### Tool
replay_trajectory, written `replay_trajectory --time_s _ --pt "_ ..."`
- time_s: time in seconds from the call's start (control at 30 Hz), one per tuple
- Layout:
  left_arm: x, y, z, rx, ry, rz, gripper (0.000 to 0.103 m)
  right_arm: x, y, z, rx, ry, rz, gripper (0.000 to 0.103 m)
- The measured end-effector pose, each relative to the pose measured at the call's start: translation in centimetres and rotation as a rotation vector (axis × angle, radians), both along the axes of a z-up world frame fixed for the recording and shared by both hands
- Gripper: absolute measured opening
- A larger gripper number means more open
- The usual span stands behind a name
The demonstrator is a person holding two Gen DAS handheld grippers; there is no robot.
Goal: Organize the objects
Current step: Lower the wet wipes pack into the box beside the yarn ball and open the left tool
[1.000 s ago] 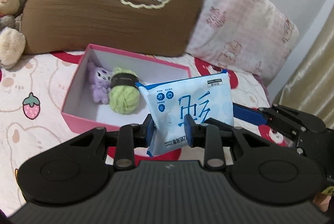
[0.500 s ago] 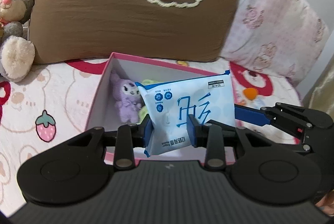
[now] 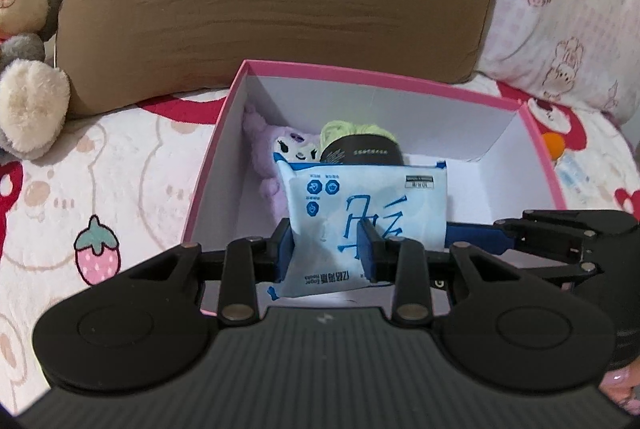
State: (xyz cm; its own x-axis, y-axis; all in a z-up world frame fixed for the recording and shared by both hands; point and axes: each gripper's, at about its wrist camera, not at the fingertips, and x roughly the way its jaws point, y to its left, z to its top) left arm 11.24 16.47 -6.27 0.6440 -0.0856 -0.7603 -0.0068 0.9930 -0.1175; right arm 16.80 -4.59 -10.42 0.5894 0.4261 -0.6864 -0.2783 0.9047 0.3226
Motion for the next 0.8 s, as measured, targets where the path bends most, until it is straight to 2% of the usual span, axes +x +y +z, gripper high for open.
replay_trajectory --time_s 0.3,0.4,0.6,0.8 --pt "1.2 -1.3 -1.7 0.124 0.018 -0.046 0.029 1.3 -0.1 -2.9 0.018 0.099 -0.031 0.033" --pt "1.3 -1.3 -1.8 0.127 0.029 -0.045 0.029 1.3 -0.1 -3.3 0.025 0.102 -0.039 0.033" --pt "1.3 -1.7 -2.0 0.180 0.044 -0.032 0.029 1.7 0.1 -3.9 0.033 0.122 -0.041 0.033" --pt "1.5 -1.2 -2.4 0.167 0.062 -0.007 0.030 2.0 0.0 -4.7 0.067 0.149 -0.058 0.033"
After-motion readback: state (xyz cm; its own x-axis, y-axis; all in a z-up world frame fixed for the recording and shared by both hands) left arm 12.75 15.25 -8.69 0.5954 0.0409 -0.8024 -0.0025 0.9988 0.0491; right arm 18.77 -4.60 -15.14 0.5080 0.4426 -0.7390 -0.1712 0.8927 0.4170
